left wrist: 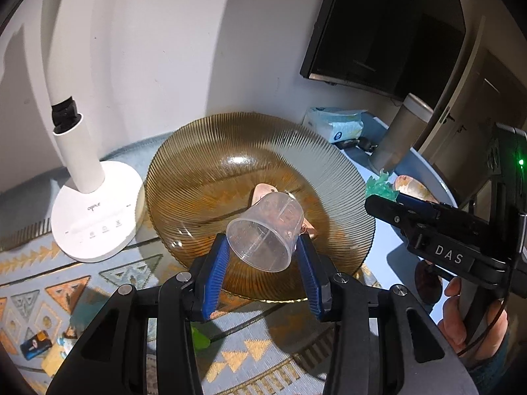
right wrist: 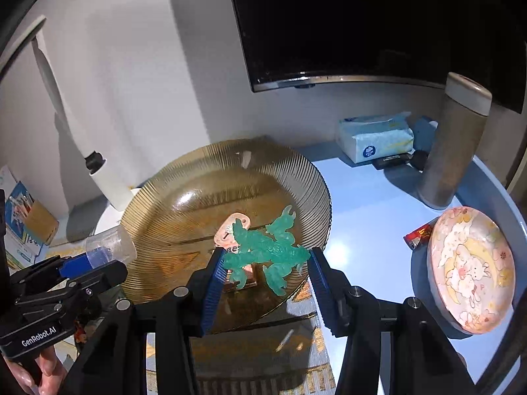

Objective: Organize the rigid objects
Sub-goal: 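Lower cup and green leaf toy into the amber bowl and release both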

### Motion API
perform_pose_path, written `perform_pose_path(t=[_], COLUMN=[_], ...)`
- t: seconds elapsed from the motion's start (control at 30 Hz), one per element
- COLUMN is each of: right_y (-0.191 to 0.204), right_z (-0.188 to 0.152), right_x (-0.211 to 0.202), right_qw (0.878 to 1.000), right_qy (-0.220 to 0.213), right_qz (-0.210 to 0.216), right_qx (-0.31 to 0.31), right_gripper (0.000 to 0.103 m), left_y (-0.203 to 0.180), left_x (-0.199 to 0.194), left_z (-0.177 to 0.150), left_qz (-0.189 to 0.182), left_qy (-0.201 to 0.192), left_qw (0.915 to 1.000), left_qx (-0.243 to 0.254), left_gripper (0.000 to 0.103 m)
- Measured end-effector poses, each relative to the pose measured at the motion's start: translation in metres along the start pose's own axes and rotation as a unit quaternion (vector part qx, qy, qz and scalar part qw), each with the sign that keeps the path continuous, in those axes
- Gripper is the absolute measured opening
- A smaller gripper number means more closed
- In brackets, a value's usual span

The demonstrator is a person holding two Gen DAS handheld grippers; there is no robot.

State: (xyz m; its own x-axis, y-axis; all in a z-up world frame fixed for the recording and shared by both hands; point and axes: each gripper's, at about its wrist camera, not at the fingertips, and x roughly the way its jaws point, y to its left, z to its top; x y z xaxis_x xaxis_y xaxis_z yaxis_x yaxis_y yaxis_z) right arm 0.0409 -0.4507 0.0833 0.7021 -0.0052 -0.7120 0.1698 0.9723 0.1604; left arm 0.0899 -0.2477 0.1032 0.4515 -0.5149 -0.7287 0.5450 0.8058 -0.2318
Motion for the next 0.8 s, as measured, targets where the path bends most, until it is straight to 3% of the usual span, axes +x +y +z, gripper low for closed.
perform_pose_path(t=[0.53, 0.57, 0.6, 0.63, 0.67, 0.8], right_y=[-0.001, -0.001, -0.002, -0.002, -0.003, -0.006], right_z=[0.001, 0.001, 0.001, 0.001, 0.001, 0.001], right_x=[0.026, 0.027, 0.028, 0.028, 0.025, 0.007], right_qw=[0.999, 0.999, 0.999, 0.999, 0.999, 0.998], right_qy=[0.027, 0.028, 0.031, 0.029, 0.023, 0.003], right_qz=[-0.028, -0.027, -0.032, -0.038, -0.044, -0.053], right_qx=[-0.005, -0.005, -0.004, -0.002, 0.002, 0.015], right_gripper=[0.050, 0.051, 0.059, 0.074, 0.080, 0.083], left_y=[-0.002, -0.002, -0.002, -0.001, 0.000, 0.005], left_x=[0.025, 0.026, 0.027, 0.027, 0.025, 0.000], left_z=[0.002, 0.001, 0.001, 0.000, -0.001, -0.003], left_qz=[0.018, 0.017, 0.014, 0.015, 0.018, 0.022], left_qy=[0.016, 0.018, 0.020, 0.021, 0.017, -0.007], left_qw=[0.9997, 0.9997, 0.9997, 0.9997, 0.9997, 0.9997], left_qx=[0.001, 0.001, -0.001, -0.006, -0.009, -0.009], left_gripper=[0.039, 0.044, 0.062, 0.073, 0.086, 0.086])
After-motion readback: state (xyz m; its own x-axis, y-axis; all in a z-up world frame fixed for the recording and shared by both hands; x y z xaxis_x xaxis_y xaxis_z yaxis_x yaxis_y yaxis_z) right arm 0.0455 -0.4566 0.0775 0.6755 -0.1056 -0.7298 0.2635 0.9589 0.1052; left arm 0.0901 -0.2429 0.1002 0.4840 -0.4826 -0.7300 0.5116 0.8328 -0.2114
